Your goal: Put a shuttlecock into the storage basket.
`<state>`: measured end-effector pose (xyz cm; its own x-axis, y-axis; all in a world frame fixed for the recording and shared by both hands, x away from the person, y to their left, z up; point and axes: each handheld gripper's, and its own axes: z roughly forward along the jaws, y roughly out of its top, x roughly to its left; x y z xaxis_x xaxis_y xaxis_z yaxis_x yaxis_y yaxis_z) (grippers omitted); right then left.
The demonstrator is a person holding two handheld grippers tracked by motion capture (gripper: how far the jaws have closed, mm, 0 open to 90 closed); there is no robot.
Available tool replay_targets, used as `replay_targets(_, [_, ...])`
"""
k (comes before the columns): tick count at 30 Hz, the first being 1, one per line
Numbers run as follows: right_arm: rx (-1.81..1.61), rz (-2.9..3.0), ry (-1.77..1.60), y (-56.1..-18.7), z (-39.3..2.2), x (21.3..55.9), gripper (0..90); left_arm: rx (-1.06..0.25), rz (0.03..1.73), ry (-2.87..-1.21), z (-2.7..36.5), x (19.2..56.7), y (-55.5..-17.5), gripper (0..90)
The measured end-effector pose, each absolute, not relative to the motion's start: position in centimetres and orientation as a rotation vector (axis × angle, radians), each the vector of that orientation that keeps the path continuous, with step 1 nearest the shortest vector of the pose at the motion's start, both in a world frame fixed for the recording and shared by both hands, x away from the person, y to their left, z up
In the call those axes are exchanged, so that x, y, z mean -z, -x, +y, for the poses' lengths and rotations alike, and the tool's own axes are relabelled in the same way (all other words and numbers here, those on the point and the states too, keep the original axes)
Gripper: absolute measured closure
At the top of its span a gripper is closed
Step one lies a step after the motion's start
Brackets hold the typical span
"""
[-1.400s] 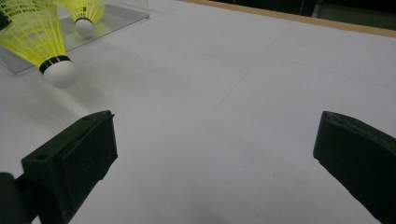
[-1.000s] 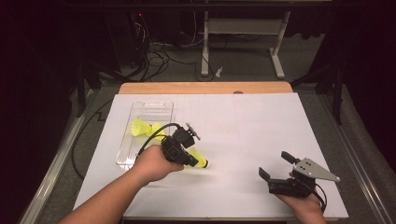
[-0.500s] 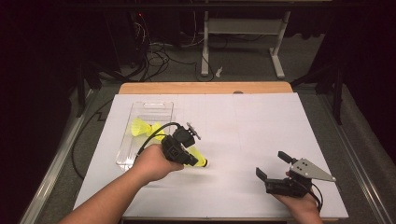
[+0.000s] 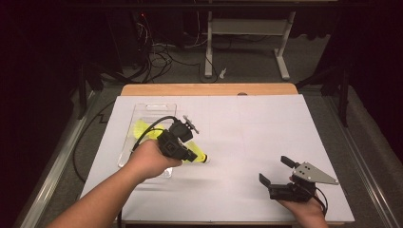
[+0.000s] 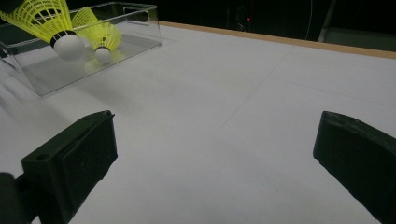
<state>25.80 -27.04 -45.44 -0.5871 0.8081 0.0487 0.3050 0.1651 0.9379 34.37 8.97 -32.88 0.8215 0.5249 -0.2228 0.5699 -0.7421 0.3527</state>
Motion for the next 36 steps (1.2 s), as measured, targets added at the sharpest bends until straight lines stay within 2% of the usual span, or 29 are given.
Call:
replay_targets(13, [-1.418,1.985,-1.059,-25.8,-27.1,45.6,0.2,0.106,0.880,-2.579,11.2,31.0,-35.0,89.2])
replay_targets(36, [-1.404,2.004,-1.054,-25.8,-26.9,45.8,0.2,0.023,1.044,-2.529,18.7,30.6,-35.3,89.2])
